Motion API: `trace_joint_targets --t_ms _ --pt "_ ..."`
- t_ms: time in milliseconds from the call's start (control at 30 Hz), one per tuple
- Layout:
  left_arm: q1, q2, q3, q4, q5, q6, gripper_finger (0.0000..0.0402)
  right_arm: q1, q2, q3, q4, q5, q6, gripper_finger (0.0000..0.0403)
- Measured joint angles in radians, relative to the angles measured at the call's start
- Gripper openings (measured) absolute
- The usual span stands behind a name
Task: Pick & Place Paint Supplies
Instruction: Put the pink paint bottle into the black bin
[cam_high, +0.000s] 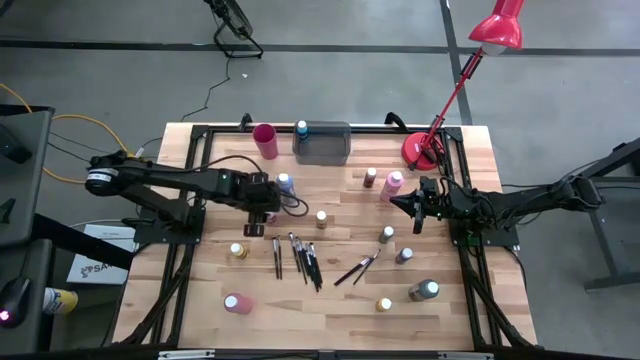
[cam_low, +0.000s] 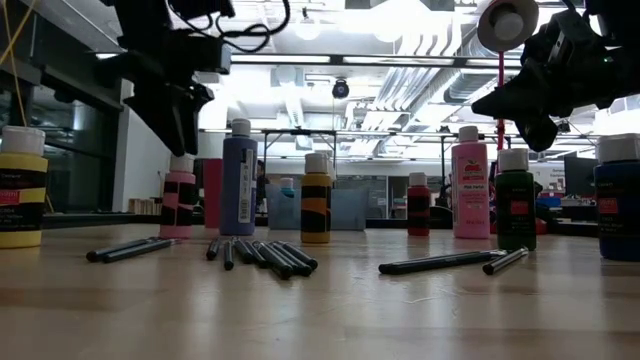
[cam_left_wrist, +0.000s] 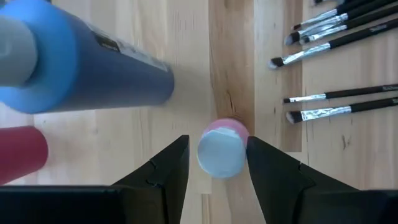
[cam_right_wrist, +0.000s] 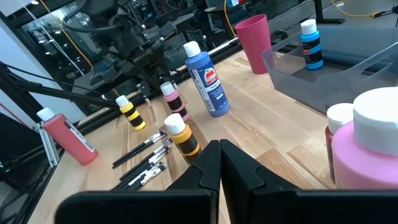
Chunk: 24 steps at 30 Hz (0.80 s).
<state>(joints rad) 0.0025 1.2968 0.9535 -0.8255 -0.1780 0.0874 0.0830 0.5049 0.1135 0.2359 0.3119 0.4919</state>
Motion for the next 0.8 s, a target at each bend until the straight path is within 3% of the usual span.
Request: trace_joint_targets --t_ms 200,500,800 --pt "0.0 0.002 0.0 0.003 0.012 0.006 0.0161 0.0 0.0 0.0 0.0 0.0 0.0 0.0003" --pt "0.0 0.002 0.0 -0.005 0.012 0.006 0.0221 0.0 0.0 0.0 0.0 0.0 0.0 0.0003" --pt "0.031 0.024 0.0 0.007 0.015 0.011 0.0225 0.0 0.0 0.0 0.0 0.0 0.0 0.0003"
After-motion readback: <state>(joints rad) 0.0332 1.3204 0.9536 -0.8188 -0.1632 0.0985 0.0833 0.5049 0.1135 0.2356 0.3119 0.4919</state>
